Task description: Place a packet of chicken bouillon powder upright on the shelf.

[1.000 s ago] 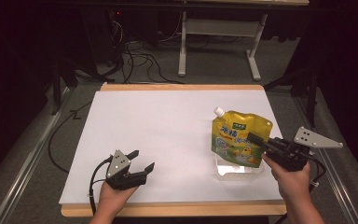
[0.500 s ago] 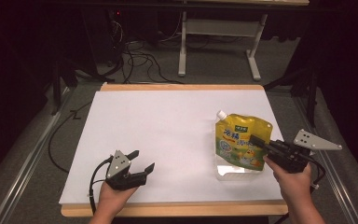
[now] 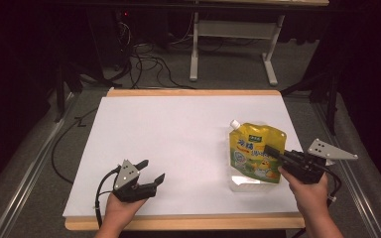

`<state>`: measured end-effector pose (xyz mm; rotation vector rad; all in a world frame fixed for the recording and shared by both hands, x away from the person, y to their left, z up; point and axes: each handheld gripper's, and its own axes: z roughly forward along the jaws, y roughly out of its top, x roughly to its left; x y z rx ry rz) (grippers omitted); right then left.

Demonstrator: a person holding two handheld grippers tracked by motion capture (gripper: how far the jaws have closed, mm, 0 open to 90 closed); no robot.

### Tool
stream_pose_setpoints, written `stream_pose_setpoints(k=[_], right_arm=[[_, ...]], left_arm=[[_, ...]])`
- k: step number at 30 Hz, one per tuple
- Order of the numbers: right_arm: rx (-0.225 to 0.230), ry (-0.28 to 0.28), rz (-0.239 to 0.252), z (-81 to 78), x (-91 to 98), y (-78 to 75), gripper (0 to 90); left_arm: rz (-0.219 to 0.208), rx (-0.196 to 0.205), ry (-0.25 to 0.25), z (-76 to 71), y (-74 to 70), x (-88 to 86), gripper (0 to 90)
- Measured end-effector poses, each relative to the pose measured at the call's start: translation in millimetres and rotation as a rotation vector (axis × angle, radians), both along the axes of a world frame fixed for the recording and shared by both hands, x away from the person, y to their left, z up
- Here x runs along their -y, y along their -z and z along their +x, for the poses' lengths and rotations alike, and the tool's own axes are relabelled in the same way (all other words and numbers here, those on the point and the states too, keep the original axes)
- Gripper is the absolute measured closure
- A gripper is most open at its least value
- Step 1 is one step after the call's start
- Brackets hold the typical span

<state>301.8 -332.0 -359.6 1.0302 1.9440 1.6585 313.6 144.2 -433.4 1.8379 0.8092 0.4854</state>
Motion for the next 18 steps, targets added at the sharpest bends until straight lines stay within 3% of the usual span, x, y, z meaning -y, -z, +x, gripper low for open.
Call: stream_pose_setpoints(k=[18], right_arm=[[-0.034, 0.011, -0.017, 5.6, 4.9, 14.9, 90.0]], left_arm=[[-0.006, 0.0, 0.002, -0.9, -0.9, -0.8, 26.9]])
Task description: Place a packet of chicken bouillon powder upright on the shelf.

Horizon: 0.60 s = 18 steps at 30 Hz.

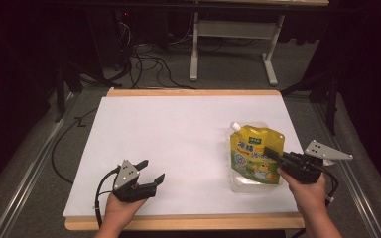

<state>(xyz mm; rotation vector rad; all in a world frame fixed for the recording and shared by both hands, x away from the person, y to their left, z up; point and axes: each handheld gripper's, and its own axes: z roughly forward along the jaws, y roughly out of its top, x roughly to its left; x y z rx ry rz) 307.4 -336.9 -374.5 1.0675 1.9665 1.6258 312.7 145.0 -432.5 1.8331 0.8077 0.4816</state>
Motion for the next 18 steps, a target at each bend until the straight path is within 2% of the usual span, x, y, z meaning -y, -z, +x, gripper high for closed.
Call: stream_pose_setpoints(k=[9, 11, 18], right_arm=[[-0.027, -0.003, -0.023, 2.6, 0.6, 8.5, 90.0], [-0.031, 0.0, -0.04, 1.6, 0.9, 10.7, 90.0], [-0.042, 0.01, -0.05, -5.5, 6.1, 16.5, 90.0]], left_arm=[[-0.001, 0.001, 0.001, -0.9, -0.3, -0.5, 26.9], [-0.002, 0.001, 0.002, -0.7, -0.3, -0.2, 26.9], [0.003, -0.003, 0.01, -1.0, 0.0, 0.8, 26.9]])
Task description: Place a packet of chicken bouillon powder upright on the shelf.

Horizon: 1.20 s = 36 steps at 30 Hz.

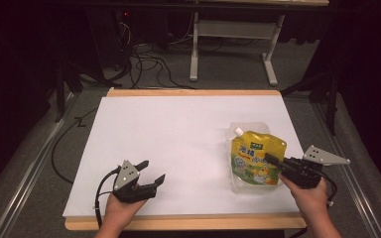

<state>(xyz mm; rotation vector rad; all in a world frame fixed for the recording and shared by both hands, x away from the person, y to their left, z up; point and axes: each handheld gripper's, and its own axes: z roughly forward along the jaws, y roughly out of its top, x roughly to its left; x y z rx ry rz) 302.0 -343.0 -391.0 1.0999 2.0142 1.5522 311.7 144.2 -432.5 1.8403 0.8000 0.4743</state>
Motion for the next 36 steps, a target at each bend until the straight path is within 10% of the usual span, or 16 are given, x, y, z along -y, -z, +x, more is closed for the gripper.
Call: stream_pose_setpoints(k=[18, 36], right_arm=[[-0.023, 0.03, -0.034, -11.9, 5.8, 12.9, 81.3], [0.038, 0.103, -0.008, -15.3, 1.1, -9.3, 26.3]], left_arm=[[0.005, -0.001, 0.01, -0.1, 0.8, 3.4, 26.8], [-0.009, -0.002, 0.033, -3.0, -0.7, 8.2, 26.7]])
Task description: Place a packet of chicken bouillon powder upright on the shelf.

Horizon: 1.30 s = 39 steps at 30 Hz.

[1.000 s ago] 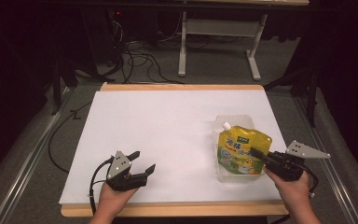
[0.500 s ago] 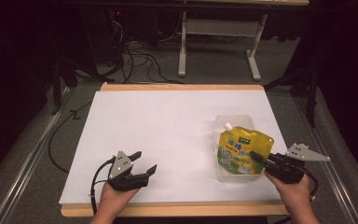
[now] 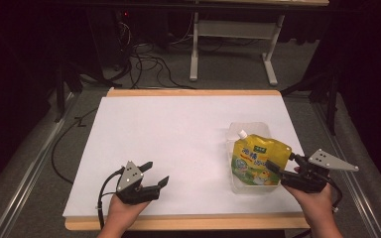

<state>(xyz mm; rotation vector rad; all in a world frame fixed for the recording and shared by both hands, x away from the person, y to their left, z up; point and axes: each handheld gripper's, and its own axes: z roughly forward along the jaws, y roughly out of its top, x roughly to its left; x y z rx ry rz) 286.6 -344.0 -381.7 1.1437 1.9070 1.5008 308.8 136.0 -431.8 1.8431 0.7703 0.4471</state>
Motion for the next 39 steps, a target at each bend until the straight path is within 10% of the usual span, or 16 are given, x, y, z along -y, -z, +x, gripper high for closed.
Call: stream_pose_setpoints(k=[8, 17, 30, 39], right_arm=[[0.124, 0.032, 0.014, -11.0, -2.7, -37.7, 19.8], [0.225, -0.093, 0.028, -33.1, -33.5, -67.8, 19.7], [0.05, -0.222, -0.011, -20.2, -78.4, -2.5, 19.0], [0.03, -0.216, -0.024, -17.2, -78.9, 4.3, 19.2]], left_arm=[[-0.008, 0.001, 0.014, -2.5, -1.3, 3.5, 26.6], [-0.005, -0.004, 0.03, -3.8, -1.0, 7.2, 26.6], [0.001, -0.006, 0.048, -4.4, -0.3, 9.6, 26.5], [0.005, -0.008, 0.046, -3.9, 0.6, 10.2, 26.5]])
